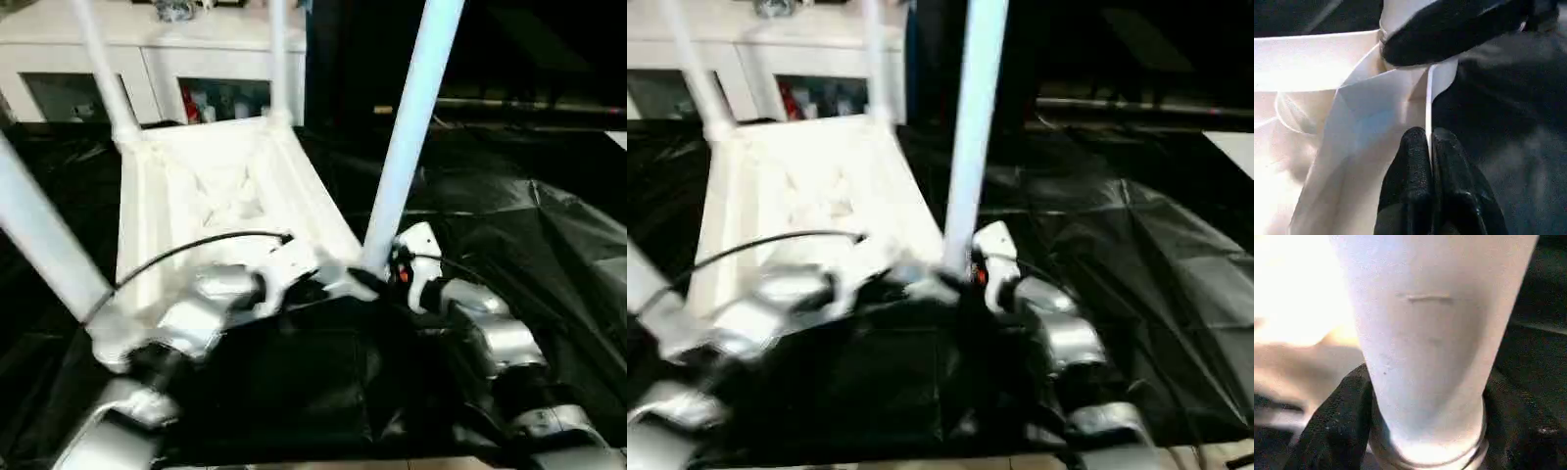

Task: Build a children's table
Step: Rotate leg to tighten

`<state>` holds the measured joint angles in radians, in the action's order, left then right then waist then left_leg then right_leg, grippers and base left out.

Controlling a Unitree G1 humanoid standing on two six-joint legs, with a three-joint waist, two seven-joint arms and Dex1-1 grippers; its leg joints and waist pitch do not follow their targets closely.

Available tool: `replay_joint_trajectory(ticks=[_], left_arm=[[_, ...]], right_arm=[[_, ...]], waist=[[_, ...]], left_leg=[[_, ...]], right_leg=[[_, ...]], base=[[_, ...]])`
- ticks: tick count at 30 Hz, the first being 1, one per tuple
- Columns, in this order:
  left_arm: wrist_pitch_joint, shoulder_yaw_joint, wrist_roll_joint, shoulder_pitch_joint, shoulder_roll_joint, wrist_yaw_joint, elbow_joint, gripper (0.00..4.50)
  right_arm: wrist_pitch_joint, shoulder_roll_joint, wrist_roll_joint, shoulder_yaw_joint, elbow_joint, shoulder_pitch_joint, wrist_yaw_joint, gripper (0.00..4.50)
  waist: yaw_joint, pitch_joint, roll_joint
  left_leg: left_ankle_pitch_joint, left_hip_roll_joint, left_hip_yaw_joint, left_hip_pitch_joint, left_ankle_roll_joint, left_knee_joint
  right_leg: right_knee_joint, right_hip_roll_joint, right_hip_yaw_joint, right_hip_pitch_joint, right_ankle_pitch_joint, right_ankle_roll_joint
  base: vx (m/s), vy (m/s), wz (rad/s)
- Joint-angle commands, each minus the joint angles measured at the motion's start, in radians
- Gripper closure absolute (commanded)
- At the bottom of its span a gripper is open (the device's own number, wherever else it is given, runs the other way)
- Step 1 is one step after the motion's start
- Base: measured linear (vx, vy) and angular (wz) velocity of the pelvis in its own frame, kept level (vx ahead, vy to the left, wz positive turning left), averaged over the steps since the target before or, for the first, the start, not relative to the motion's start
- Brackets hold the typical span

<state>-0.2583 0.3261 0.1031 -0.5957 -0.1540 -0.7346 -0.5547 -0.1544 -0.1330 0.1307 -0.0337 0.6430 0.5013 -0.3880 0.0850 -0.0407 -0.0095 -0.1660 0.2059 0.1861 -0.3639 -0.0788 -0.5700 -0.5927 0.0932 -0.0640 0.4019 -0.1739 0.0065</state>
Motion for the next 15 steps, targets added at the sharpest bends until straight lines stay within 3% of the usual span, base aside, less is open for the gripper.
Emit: replay_joint_trajectory(ticks=[1, 2, 10, 11, 15], left_arm=[[-0.017, 0.007, 0.03, -0.012, 0.044, 0.109, -0.032, 4.5], [-0.022, 0.013, 0.041, -0.012, 0.052, 0.124, -0.037, 4.5], [-0.012, 0.026, 0.062, -0.016, 0.065, 0.14, -0.068, 4.5], [-0.006, 0.026, 0.064, -0.018, 0.065, 0.137, -0.071, 4.5], [0.019, 0.027, 0.063, -0.021, 0.062, 0.121, -0.078, 4.5]], right_arm=[[-0.035, 0.027, -0.04, 0.017, 0.07, 0.0, 0.134, 1.78], [-0.031, 0.034, -0.051, 0.009, 0.075, 0.006, 0.146, 1.78], [-0.002, 0.05, -0.072, 0.002, 0.106, 0.027, 0.175, 1.78], [0.018, 0.053, -0.06, 0.01, 0.098, 0.028, 0.16, 1.22], [0.059, 0.047, -0.049, 0.009, 0.085, 0.036, 0.119, 0.87]], waist=[[-0.004, 0.049, 0.001], [-0.002, 0.05, 0.001], [0.0, 0.051, -0.001], [0.0, 0.051, -0.001], [-0.002, 0.049, 0.003]], left_leg=[[-0.373, 0.015, -0.017, 0.011, -0.028, 0.074], [-0.384, 0.013, -0.016, 0.017, -0.024, 0.072], [-0.377, 0.014, -0.015, 0.01, -0.007, 0.074], [-0.385, 0.014, -0.014, 0.011, -0.007, 0.074], [-0.403, 0.014, -0.016, 0.013, -0.007, 0.074]], right_leg=[[0.1, 0.047, 0.028, -0.029, -0.499, -0.1], [0.104, 0.047, 0.027, -0.024, -0.505, -0.095], [0.099, 0.045, 0.028, -0.027, -0.449, -0.105], [0.1, 0.045, 0.028, -0.026, -0.452, -0.106], [0.103, 0.046, 0.027, -0.024, -0.473, -0.103]], base=[[0.0, 0.0, 0.0], [0.0, 0.0, 0.0], [0.0, 0.0, 0.0], [0.0, 0.0, 0.0], [0.0, 0.0, 0.0]])
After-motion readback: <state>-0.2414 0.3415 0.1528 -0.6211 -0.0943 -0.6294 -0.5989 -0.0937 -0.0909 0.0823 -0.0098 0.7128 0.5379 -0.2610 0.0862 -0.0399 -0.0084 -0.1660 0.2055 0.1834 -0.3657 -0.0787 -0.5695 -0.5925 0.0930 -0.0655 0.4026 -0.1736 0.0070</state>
